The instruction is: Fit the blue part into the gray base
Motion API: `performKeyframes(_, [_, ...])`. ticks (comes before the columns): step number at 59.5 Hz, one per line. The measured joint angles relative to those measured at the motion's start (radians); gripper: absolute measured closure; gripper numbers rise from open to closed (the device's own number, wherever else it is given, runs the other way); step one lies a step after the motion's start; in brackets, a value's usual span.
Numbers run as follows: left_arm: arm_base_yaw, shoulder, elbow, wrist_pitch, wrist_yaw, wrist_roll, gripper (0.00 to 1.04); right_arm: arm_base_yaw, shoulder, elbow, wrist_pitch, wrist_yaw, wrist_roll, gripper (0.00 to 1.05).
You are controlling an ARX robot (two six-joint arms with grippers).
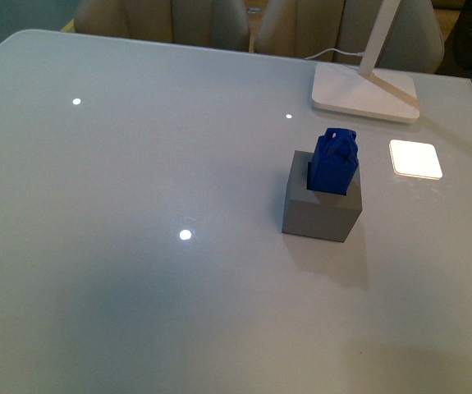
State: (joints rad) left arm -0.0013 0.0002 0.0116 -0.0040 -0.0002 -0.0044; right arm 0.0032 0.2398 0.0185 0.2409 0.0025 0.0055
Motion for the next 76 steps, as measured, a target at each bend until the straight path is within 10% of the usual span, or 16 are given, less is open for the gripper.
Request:
performKeyframes(42, [0.000,0.000,0.000,0.000,0.000,0.000,0.07,0.000,-0.233,0.000,-0.240,0.000,0.000,1.03])
performKeyframes(76, [0.000,0.000,0.000,0.000,0.000,0.000,0.07,0.000,-0.234,0.000,-0.240,0.000,-0.001,0.07])
